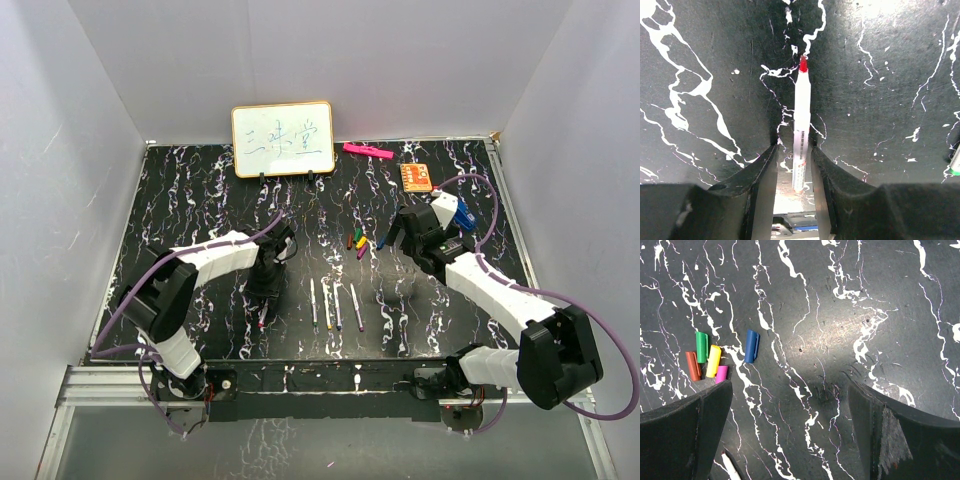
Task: Insert the pens into the pen caps
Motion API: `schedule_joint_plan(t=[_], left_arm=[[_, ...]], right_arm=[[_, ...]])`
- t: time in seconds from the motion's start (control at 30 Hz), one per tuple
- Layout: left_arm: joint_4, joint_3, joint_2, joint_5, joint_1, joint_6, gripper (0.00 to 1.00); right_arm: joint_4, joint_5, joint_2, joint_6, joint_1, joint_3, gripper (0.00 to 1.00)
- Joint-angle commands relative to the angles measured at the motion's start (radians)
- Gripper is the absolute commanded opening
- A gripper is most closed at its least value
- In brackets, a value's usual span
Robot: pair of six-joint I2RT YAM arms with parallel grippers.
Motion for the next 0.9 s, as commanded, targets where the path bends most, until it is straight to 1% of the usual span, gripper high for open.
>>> schedule_joint_plan(t=[0.0,0.13,0.3,0.37,0.43,0.7,0.87], left_arm=[[0.182,-0.067,0.117,0.024,-0.012,-0.044,0.29],[0.195,-0.077,0.147,0.016,-0.014,-0.058,0.28],[0.215,-0.072,0.200,0.031,-0.020,-0.070,0.15],[0.227,-0.073,0.216,0.038,-0.021,-0.075,0.09],[0.241,-0.078,0.226,0.044,-0.022,-0.080,0.00],[0.308,-0.118,0.218,0.087,-0.022,-0.042,0.00],[0.321,-0.125,0.224,0.105,-0.022,-0.036,0.00]], right_arm=[[0.047,0.014,-0.033,-0.005,0.003,-0.004,0.98],[0.047,0.012,-0.034,-0.005,0.004,-0.004,0.98],[0.051,0.001,-0.033,-0.008,0.004,-0.004,0.98],[0.050,0.001,-0.033,-0.010,0.004,-0.003,0.98],[0.048,0.000,-0.034,-0.012,0.003,-0.003,0.98],[0.061,-0.022,-0.037,-0.037,0.004,-0.011,0.98],[0.060,-0.031,-0.023,-0.032,0.004,-0.012,0.98]])
